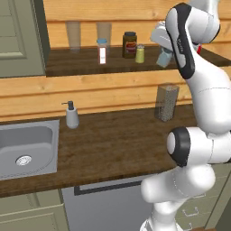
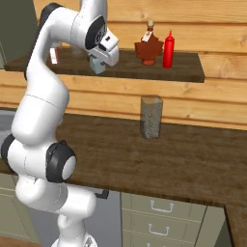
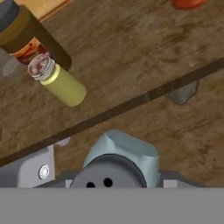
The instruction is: Put the shaker and condiment bottle from the counter next to their counterparts in the cabinet.
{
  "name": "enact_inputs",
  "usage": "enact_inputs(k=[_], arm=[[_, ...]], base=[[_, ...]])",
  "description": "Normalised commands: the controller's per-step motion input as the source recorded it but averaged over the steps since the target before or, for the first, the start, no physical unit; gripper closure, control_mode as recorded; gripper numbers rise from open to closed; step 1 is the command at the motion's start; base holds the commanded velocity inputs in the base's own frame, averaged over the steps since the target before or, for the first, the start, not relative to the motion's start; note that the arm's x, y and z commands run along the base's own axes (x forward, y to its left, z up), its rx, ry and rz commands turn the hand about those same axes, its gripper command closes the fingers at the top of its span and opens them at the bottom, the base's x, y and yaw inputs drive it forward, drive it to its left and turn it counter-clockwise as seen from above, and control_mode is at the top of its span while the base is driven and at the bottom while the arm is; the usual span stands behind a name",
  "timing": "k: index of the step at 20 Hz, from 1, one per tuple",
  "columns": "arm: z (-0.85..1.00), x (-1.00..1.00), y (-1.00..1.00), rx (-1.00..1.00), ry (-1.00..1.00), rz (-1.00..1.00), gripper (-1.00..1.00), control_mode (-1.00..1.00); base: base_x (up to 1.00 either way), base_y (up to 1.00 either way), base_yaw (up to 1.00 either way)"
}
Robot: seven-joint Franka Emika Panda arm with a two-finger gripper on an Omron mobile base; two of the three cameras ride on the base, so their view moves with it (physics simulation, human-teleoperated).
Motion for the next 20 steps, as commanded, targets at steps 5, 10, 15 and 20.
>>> enact_inputs(k=[5,10,15,20], arm=[[0.03,0.08,-0.01,0.0,-0.01,0.0,1.0,-1.0],[0.44,0.89,-0.37,0.0,0.0,0.0,1.0,-1.0],[0.03,0.3,0.05,0.0,0.01,0.0,1.0,-1.0],[0.0,0.59,0.03,0.0,0.16,0.0,1.0,-1.0]], base=[[0.0,0.0,0.0],[0.0,0.0,0.0],[0.0,0.0,0.0],[0.0,0.0,0.0]])
